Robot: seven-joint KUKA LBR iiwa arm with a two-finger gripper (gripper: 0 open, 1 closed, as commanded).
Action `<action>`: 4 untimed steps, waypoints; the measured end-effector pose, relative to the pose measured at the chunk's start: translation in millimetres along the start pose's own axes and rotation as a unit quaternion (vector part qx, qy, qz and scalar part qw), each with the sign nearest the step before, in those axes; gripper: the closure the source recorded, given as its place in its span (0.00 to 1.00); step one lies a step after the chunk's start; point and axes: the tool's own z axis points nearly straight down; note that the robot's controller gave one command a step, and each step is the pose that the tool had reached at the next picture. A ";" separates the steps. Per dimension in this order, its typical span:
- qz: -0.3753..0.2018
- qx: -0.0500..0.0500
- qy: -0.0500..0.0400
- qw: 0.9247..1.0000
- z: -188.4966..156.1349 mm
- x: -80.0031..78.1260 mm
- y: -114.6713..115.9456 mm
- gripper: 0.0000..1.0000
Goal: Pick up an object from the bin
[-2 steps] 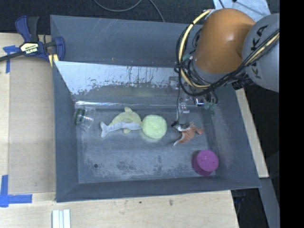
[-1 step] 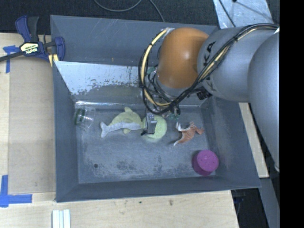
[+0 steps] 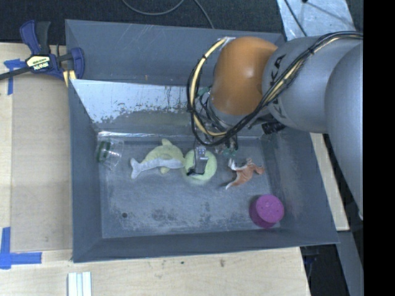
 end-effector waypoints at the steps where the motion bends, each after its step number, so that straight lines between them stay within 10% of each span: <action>1: -0.055 0.001 -0.002 0.998 -3.6 -13.9 40.5 0.00; 2: -0.052 0.001 0.002 0.999 57.3 -11.8 62.0 0.00; 3: -0.106 0.001 -0.003 0.994 51.7 -14.4 65.7 1.00; 4: -0.106 0.001 -0.003 0.994 51.7 -14.4 65.7 1.00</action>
Offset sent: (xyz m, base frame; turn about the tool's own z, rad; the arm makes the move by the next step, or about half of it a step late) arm 0.0159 0.0614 -0.0542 -0.1041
